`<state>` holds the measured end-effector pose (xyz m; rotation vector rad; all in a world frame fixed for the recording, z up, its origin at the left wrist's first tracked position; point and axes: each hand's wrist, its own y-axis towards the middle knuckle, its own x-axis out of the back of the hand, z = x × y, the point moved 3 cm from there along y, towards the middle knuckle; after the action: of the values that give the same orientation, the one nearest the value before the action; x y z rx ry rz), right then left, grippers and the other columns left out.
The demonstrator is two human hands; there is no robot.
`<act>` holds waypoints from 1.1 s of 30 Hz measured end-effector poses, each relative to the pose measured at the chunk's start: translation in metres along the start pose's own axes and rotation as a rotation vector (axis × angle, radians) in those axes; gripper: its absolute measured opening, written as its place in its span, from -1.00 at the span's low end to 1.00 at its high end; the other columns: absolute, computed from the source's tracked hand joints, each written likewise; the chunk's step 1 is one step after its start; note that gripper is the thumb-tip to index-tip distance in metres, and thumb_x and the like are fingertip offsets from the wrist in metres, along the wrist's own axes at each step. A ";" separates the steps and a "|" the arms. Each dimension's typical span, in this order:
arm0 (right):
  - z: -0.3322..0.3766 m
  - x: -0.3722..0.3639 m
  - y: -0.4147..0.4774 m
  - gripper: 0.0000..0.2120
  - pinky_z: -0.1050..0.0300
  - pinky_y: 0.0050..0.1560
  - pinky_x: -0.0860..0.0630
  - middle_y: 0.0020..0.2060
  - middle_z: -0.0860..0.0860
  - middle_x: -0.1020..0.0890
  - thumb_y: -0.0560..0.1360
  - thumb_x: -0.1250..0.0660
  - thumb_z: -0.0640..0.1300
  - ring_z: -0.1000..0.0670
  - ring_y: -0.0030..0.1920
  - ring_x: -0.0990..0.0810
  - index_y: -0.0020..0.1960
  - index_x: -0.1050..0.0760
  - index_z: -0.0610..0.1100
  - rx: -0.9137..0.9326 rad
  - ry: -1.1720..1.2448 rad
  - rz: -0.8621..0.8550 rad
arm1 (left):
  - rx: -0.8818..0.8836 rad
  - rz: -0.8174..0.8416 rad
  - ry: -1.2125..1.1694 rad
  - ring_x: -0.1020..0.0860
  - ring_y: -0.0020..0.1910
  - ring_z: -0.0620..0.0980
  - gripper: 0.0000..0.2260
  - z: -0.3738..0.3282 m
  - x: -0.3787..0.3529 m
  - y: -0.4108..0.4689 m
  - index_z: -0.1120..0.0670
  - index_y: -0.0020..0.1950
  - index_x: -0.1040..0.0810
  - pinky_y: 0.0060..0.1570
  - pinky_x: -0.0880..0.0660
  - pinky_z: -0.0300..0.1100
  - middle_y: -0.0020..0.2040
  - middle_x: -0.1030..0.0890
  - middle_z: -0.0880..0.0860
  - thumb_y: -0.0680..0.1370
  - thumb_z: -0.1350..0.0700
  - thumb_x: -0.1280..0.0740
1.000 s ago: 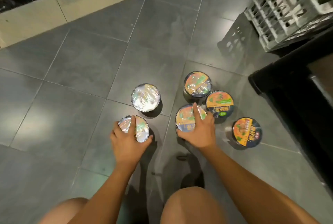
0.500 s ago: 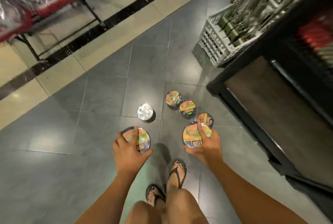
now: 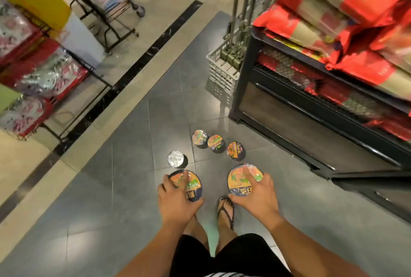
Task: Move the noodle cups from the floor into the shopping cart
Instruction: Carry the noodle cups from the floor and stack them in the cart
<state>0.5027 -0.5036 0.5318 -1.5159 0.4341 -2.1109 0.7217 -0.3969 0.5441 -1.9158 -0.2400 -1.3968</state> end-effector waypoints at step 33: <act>-0.138 -0.131 -0.362 -0.08 0.07 0.10 -0.50 0.08 -0.05 -0.36 0.02 -0.32 0.45 -0.11 0.11 -0.45 0.36 -0.34 0.22 -1.362 0.742 -0.745 | -1.428 0.082 0.704 -0.27 0.30 0.18 -0.16 -0.231 -0.091 -0.185 -0.28 0.52 -0.11 0.24 -0.35 -0.03 0.44 -0.13 0.15 0.30 -0.43 -0.30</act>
<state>0.3295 -0.1356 0.5749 -1.4708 2.2057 -3.1759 0.4143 -0.3936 0.5779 -2.0881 1.5124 -2.3429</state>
